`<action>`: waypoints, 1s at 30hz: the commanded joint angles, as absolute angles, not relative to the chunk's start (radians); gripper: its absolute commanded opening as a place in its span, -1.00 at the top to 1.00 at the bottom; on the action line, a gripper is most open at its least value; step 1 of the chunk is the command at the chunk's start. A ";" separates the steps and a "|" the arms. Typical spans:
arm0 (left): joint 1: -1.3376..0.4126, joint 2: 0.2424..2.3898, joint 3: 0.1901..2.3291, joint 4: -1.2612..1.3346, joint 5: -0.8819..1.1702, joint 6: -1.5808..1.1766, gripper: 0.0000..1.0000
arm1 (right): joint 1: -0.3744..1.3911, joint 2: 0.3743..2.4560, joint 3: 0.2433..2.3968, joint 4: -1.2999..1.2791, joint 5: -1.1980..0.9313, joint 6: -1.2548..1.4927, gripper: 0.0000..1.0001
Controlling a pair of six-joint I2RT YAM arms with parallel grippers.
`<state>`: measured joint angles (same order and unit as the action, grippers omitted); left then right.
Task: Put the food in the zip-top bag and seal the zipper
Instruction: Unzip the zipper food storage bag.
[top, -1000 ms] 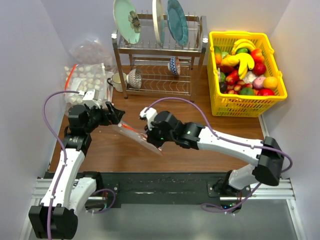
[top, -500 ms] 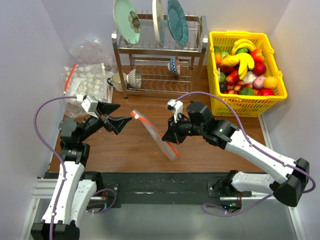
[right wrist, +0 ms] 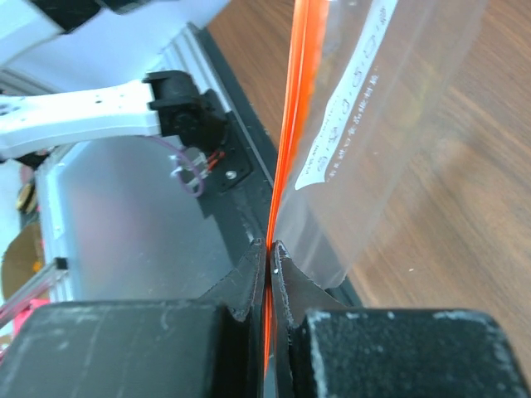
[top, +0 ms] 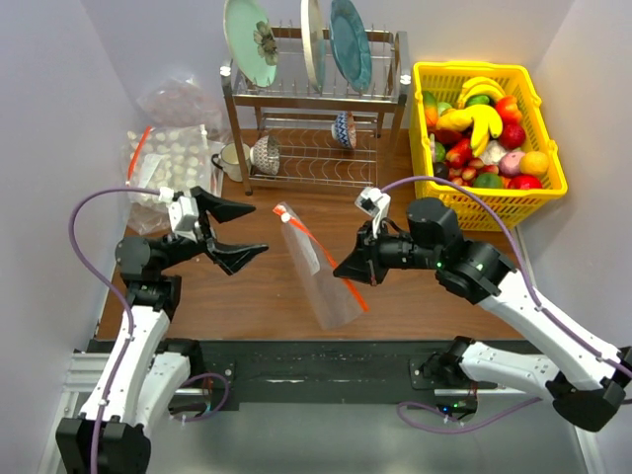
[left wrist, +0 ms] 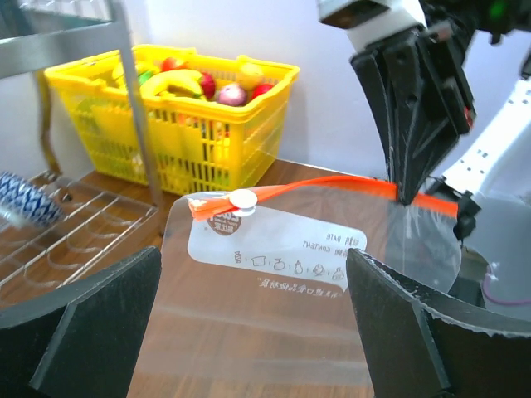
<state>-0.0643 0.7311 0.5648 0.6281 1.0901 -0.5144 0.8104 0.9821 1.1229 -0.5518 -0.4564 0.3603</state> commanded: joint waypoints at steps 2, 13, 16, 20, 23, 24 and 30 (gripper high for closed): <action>-0.136 0.746 0.528 0.908 1.103 -0.517 -0.94 | 0.805 0.939 1.184 -0.586 -0.538 0.402 0.97; -0.186 0.693 0.568 0.698 1.063 -0.114 -1.00 | 0.805 0.950 1.184 -0.554 -0.702 0.443 0.96; -0.184 0.712 0.584 0.666 1.055 -0.057 -0.98 | 0.805 0.942 1.183 -0.549 -0.724 0.448 0.95; -0.184 0.750 0.606 0.629 1.074 0.018 -0.82 | 0.805 0.934 1.181 -0.551 -0.752 0.452 0.96; -0.186 0.784 0.632 0.589 1.097 0.077 -0.72 | 0.805 0.931 1.178 -0.543 -0.768 0.460 0.95; -0.187 0.791 0.638 0.586 1.097 0.084 -0.69 | 0.805 0.928 1.177 -0.540 -0.772 0.462 0.95; -0.195 0.816 0.646 0.612 1.134 0.087 -0.42 | 0.805 0.920 1.160 -0.523 -0.793 0.474 0.95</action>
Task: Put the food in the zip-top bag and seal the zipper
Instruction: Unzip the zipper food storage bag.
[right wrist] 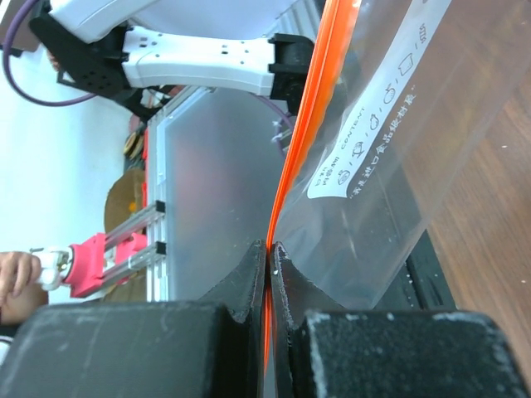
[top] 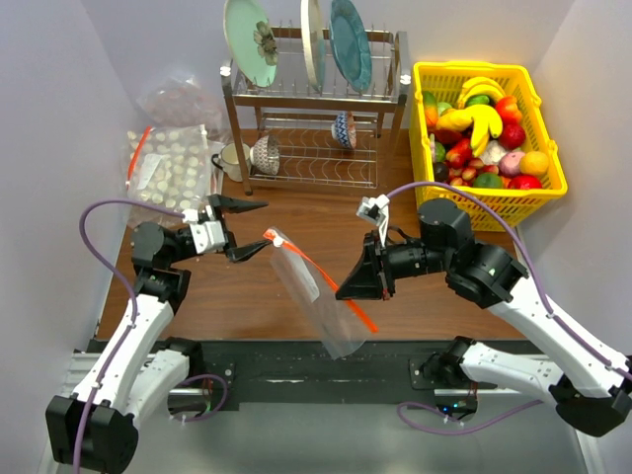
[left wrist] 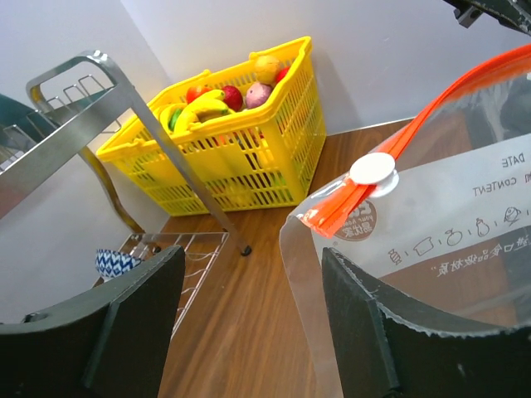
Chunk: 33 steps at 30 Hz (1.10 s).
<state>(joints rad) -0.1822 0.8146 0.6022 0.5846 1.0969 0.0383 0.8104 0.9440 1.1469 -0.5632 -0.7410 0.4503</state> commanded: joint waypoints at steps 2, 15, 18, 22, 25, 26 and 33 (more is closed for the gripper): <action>-0.201 0.818 0.643 0.623 1.143 0.087 -0.41 | 0.805 0.919 1.152 -0.515 -0.796 0.480 0.95; -0.218 0.819 0.581 0.840 1.227 -0.061 -0.17 | 0.805 0.954 1.124 -0.512 -0.796 0.468 0.95; -0.224 0.822 0.580 0.830 1.235 -0.067 0.53 | 0.807 0.962 1.123 -0.517 -0.788 0.459 0.95; -0.227 0.816 0.586 0.755 1.227 -0.041 1.00 | 0.805 0.966 1.134 -0.537 -0.764 0.437 0.95; -0.230 0.796 0.574 0.739 1.212 -0.038 1.00 | 0.805 0.974 1.164 -0.616 -0.671 0.376 0.79; -0.232 0.784 0.568 0.732 1.200 -0.038 1.00 | 0.805 0.979 1.176 -0.647 -0.634 0.355 0.67; -0.242 0.799 0.572 0.716 1.177 -0.123 1.00 | 0.805 1.023 1.242 -0.747 -0.266 0.195 -0.36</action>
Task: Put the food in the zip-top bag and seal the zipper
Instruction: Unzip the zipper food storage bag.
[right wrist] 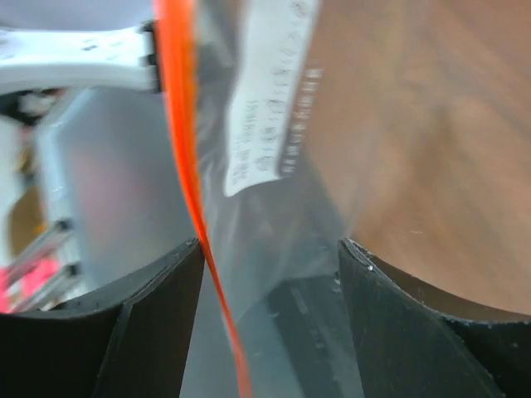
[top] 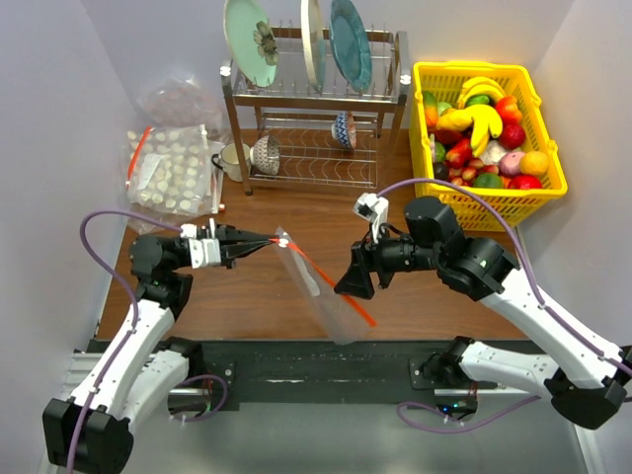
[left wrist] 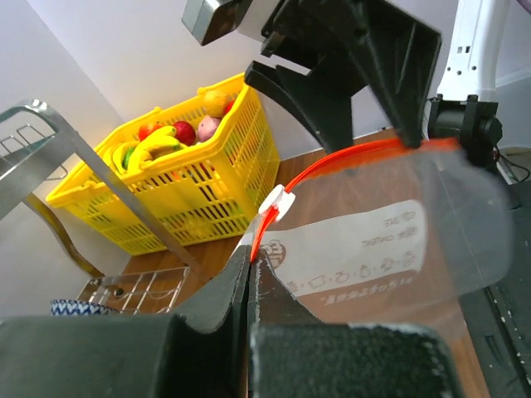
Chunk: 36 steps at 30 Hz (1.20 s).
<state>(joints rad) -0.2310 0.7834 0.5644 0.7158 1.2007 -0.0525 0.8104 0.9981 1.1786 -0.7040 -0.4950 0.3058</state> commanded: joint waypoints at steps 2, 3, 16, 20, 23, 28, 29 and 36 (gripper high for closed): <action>-0.247 0.830 0.593 0.715 1.184 -0.171 1.00 | 0.807 1.040 1.239 -0.695 -0.265 0.178 -0.31; -0.250 0.839 0.598 0.715 1.184 -0.185 1.00 | 0.807 1.046 1.238 -0.633 -0.278 0.175 -0.29; -0.264 0.922 0.714 0.556 1.086 -0.282 1.00 | 0.833 1.203 1.385 -0.411 -0.359 0.058 -0.16; -0.264 0.999 0.796 0.447 1.129 -0.311 1.00 | 0.836 1.259 1.437 -0.385 -0.367 0.020 -0.06; -0.264 1.011 0.813 0.414 1.143 -0.327 1.00 | 0.838 1.282 1.465 -0.376 -0.382 -0.040 -0.04; -0.264 1.003 0.808 0.410 1.149 -0.334 1.00 | 0.838 1.293 1.483 -0.377 -0.403 -0.097 -0.05; -0.264 1.002 0.808 0.410 1.149 -0.334 1.00 | 0.839 1.298 1.483 -0.377 -0.396 -0.097 -0.04; -0.264 1.002 0.810 0.413 1.154 -0.347 1.00 | 0.842 1.324 1.499 -0.382 -0.414 -0.104 -0.04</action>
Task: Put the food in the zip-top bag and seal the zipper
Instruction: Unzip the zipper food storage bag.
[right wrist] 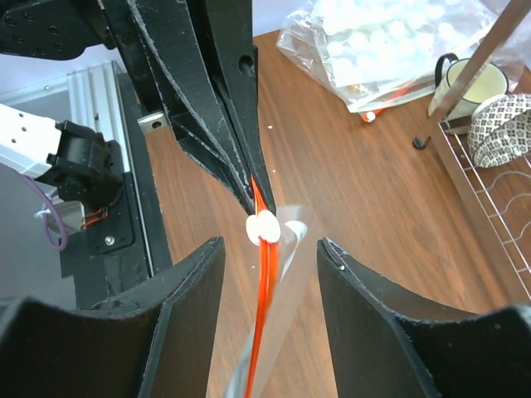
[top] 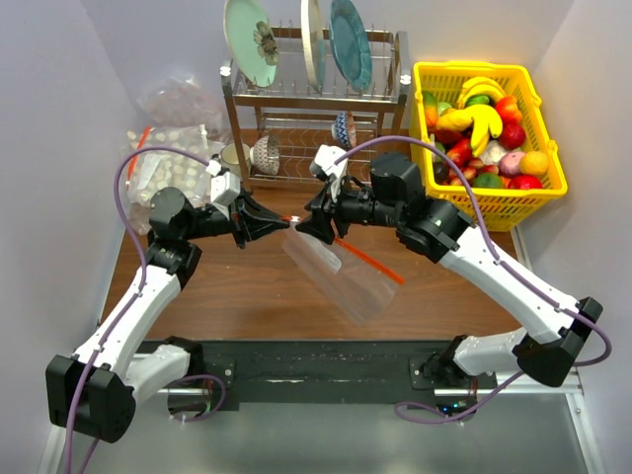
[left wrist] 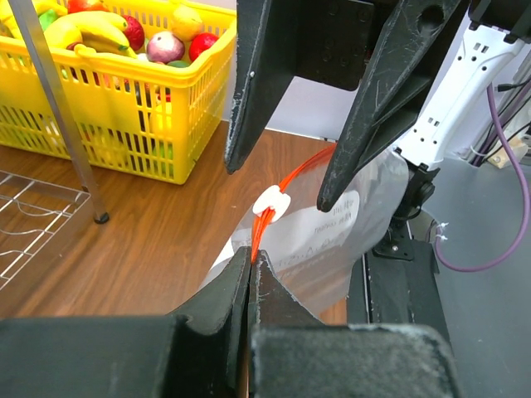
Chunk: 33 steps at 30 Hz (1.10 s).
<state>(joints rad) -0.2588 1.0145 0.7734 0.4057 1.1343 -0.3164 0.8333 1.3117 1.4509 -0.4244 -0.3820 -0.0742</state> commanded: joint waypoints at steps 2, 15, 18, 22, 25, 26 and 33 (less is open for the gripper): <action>-0.264 1.006 0.811 0.414 1.155 -0.356 1.00 | 0.845 1.330 1.505 -0.379 -0.416 -0.106 -0.04; -0.264 1.014 0.811 0.417 1.166 -0.364 1.00 | 0.864 1.374 1.548 -0.408 -0.396 -0.135 0.88; -0.264 1.009 0.815 0.417 1.164 -0.362 1.00 | 0.864 1.368 1.539 -0.414 -0.391 -0.135 1.00; -0.262 1.006 0.821 0.388 1.144 -0.339 1.00 | 0.864 1.344 1.513 -0.405 -0.377 -0.109 1.00; -0.262 1.000 0.841 0.304 1.100 -0.272 1.00 | 0.864 1.318 1.494 -0.407 -0.370 -0.083 1.00; -0.262 0.997 0.847 0.281 1.082 -0.256 1.00 | 0.864 1.306 1.485 -0.413 -0.356 -0.071 1.00; -0.232 1.014 0.891 0.167 0.959 -0.207 1.00 | 0.864 1.250 1.430 -0.479 -0.304 -0.040 1.00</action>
